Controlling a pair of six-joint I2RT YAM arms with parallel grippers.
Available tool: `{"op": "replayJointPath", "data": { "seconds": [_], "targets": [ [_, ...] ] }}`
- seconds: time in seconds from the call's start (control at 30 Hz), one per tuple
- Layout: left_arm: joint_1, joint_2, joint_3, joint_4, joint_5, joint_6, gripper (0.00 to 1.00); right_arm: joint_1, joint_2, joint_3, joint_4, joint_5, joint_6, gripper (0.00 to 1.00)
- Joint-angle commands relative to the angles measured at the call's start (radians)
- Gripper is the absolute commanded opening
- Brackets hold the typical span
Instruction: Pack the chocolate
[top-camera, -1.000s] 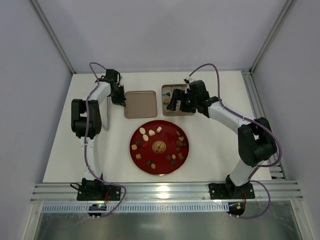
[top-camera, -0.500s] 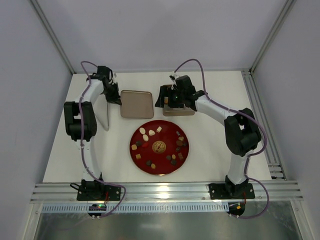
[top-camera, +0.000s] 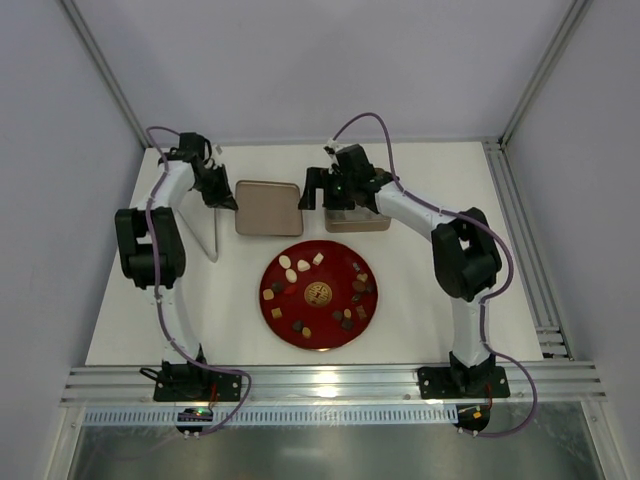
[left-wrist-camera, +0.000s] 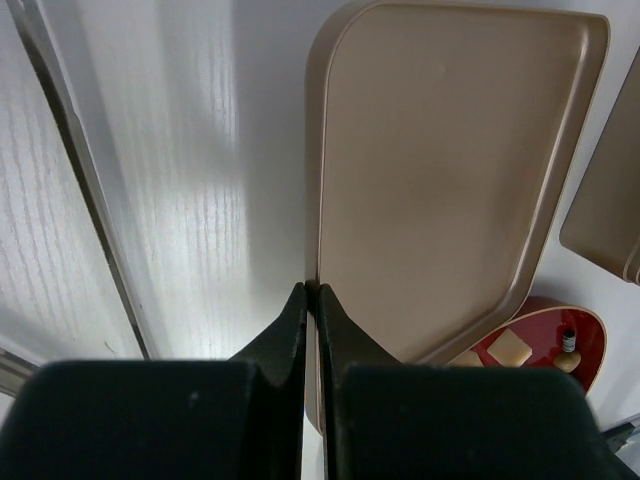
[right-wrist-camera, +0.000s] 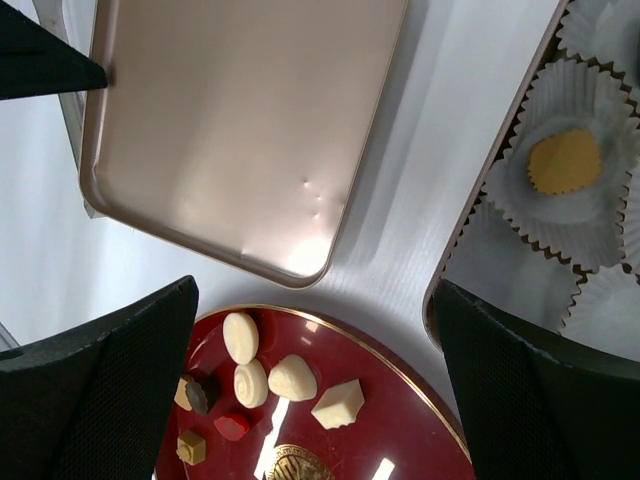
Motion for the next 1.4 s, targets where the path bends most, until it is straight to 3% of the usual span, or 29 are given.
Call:
{"op": "replayJointPath", "data": {
  "seconds": [0.0,0.5,1.0,1.2,1.37],
  "targets": [
    [0.019,-0.088,-0.003,0.011,0.056,-0.015,0.00,0.011,0.026,0.079,-0.013,0.003,-0.016,1.00],
    [0.043,-0.192,-0.067,0.030,0.152,-0.030,0.00,0.011,0.104,0.183,-0.030,-0.028,0.015,1.00],
    [0.043,-0.279,-0.101,0.046,0.224,-0.053,0.00,0.011,0.097,0.134,0.190,-0.206,0.208,0.99],
    [0.043,-0.309,-0.142,0.077,0.272,-0.066,0.00,0.005,0.095,0.076,0.357,-0.321,0.343,0.84],
    [0.040,-0.332,-0.159,0.080,0.280,-0.063,0.00,0.000,0.066,0.021,0.442,-0.360,0.415,0.61]
  ]
}}
